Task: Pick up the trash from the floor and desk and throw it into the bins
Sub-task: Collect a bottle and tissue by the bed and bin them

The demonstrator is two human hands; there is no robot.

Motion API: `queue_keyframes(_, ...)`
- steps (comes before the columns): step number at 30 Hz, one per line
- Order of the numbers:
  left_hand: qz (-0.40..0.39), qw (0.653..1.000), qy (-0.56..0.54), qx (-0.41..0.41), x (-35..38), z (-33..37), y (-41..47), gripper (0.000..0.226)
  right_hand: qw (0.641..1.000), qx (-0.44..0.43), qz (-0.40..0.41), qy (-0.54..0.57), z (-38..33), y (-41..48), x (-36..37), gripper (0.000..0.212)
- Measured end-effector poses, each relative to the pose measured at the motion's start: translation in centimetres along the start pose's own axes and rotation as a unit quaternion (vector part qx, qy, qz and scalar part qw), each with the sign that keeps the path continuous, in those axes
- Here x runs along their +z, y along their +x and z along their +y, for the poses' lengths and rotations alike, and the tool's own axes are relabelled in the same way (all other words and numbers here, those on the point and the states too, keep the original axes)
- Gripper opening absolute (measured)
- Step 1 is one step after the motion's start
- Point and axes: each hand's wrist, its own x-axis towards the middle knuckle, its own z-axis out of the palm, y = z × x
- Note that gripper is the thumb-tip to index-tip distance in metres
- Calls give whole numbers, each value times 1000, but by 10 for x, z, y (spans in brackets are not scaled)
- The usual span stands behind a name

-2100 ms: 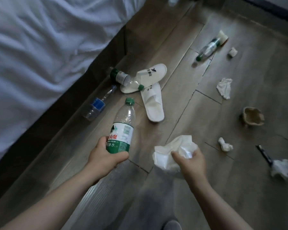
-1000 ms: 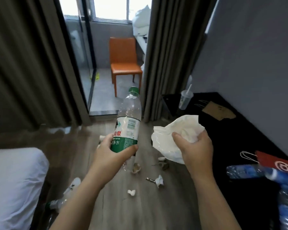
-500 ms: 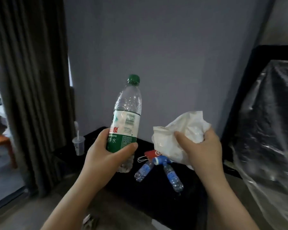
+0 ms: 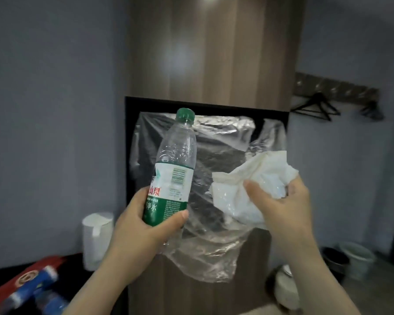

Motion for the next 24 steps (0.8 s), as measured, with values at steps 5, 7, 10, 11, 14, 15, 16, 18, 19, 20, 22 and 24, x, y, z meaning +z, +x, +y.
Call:
queue_keyframes(5, -73, 997, -17, 28, 126, 17, 24, 51, 996, -23, 67, -46, 11, 40, -112, 27)
queue_keyframes(7, -102, 994, -33, 34, 176, 23, 31, 48, 992, -32, 92, -85, 17, 55, -155, 27)
queue_keyframes(10, -135, 988, -63, 43, 248, 30, 42, 47, 984, -36, 121, -127, 32, 75, -213, 27)
queue_keyframes(11, -147, 985, -74, 44, 270, 30, 45, 47, 982, -35, 128, -137, 37, 81, -230, 28)
queue_keyframes(14, -183, 977, -98, 41, 332, 27, 55, 54, 973, -22, 157, -169, 55, 98, -278, 29)
queue_keyframes(15, -195, 975, -105, 36, 352, 24, 60, 58, 968, -17, 172, -179, 62, 105, -293, 29)
queue_keyframes(16, -205, 972, -113, 30, 371, 20, 65, 60, 964, -12, 187, -191, 69, 111, -307, 29)
queue_keyframes(18, -225, 966, -126, 21, 406, 12, 77, 61, 952, -1, 213, -219, 85, 123, -330, 30)
queue_keyframes(19, -233, 964, -129, 22, 422, 7, 84, 60, 947, 3, 223, -231, 94, 130, -340, 29)
queue_keyframes(20, -242, 961, -129, 24, 437, 2, 91, 58, 942, 8, 233, -242, 103, 137, -348, 29)
queue_keyframes(22, -261, 956, -130, 25, 466, -10, 108, 56, 932, 14, 251, -259, 123, 152, -361, 29)
queue_keyframes(24, -276, 952, -127, 23, 491, -23, 128, 55, 923, 17, 271, -271, 143, 168, -369, 29)
